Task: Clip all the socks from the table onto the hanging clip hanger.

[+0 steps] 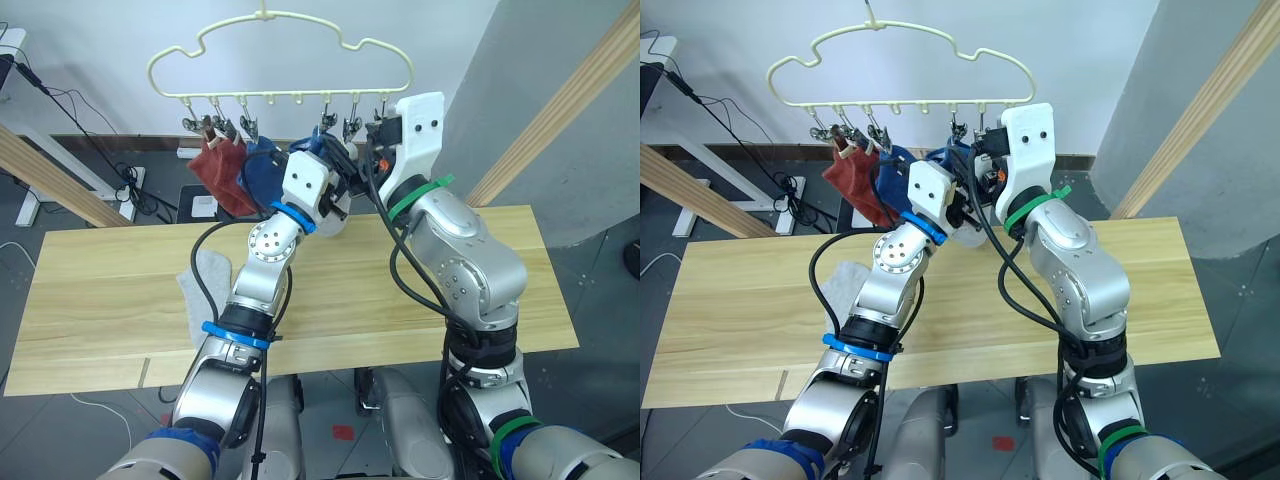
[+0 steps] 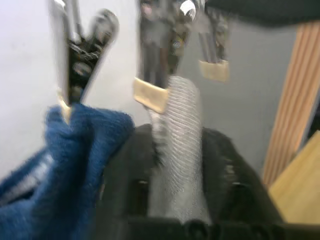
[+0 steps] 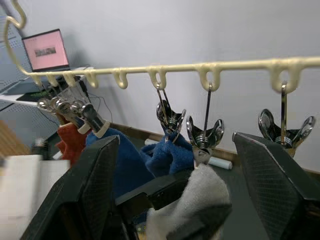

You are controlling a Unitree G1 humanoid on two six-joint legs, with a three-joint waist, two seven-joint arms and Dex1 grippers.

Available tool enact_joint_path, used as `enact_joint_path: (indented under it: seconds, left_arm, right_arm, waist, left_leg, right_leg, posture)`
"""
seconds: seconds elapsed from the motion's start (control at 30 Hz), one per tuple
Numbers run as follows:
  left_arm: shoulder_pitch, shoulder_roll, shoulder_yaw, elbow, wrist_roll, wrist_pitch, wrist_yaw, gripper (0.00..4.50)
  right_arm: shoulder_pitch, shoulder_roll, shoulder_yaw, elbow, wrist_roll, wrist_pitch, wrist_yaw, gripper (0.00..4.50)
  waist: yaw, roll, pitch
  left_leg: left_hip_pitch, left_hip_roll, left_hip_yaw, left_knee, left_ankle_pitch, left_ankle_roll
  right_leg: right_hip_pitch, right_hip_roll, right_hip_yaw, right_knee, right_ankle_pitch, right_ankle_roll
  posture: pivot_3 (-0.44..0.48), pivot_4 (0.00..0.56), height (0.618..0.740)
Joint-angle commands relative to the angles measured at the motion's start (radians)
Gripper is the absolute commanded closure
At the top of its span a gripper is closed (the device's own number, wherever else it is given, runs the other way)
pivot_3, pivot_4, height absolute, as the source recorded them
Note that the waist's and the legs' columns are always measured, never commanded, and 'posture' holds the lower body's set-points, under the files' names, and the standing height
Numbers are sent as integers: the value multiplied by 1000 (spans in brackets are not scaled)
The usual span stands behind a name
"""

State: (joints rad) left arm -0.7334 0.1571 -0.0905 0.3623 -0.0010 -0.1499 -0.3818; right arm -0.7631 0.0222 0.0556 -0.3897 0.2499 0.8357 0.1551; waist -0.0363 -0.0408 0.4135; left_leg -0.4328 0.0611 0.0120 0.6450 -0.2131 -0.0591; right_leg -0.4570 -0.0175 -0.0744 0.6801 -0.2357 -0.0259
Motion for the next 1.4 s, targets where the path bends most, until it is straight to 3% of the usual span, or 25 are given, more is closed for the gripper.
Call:
enact_joint_path:
  seconds: [0.03,0.07,0.3,0.43,0.73,0.83,1.0,1.4]
  left_arm:
    - [41,25,-8,-106,-51,73,-84,1692]
    - [58,39,-11,-137,-71,100,-121,1438]
    - [148,169,30,-353,-271,314,-346,1438]
    - [196,262,137,-521,-504,457,-471,1438]
    - [131,403,262,-597,-658,600,-472,1438]
    - [92,414,258,-603,-676,639,-456,1438]
    - [97,419,241,-590,-646,617,-467,1412]
    - [76,412,217,-549,-607,574,-484,1412]
  right_arm:
    - [23,-35,7,-107,50,16,49,706]
    - [33,-50,2,-130,66,28,59,706]
    - [95,-155,-40,-247,124,61,90,706]
    - [115,-215,-40,-255,70,30,61,706]
    - [116,-236,-1,-122,-55,-59,-15,706]
    - [92,-212,3,-51,-85,-93,-41,706]
    - [67,-182,12,7,-115,-120,-59,1927]
    - [-1,-105,-2,108,-157,-158,-109,1927]
  waist:
    - [0,0,0]
    - [0,0,0]
    - [1,0,0]
    - [-2,0,0]
    - [5,0,0]
    - [7,0,0]
    - [7,0,0]
    - [8,0,0]
  left_leg:
    - [0,0,0,0,0,0]
    - [0,0,0,0,0,0]
    - [0,0,-1,0,0,0]
    - [0,0,0,0,0,0]
    - [0,0,0,0,0,-1]
    - [0,0,0,1,0,-1]
    - [0,0,1,0,2,-4]
    - [0,0,1,0,2,-4]
  right_leg:
    - [0,0,0,0,0,0]
    - [0,0,0,0,0,0]
    - [0,0,0,0,0,0]
    - [0,0,1,0,0,0]
    - [0,1,1,0,0,1]
    - [0,1,1,0,0,1]
    - [0,0,3,-2,0,0]
    - [0,0,2,-1,0,0]
  posture:
    - [-123,388,740]
    - [-123,388,740]
    - [-124,389,740]
    - [-115,386,740]
    - [-54,374,740]
    - [-48,374,740]
    - [-48,373,740]
    - [-46,369,740]
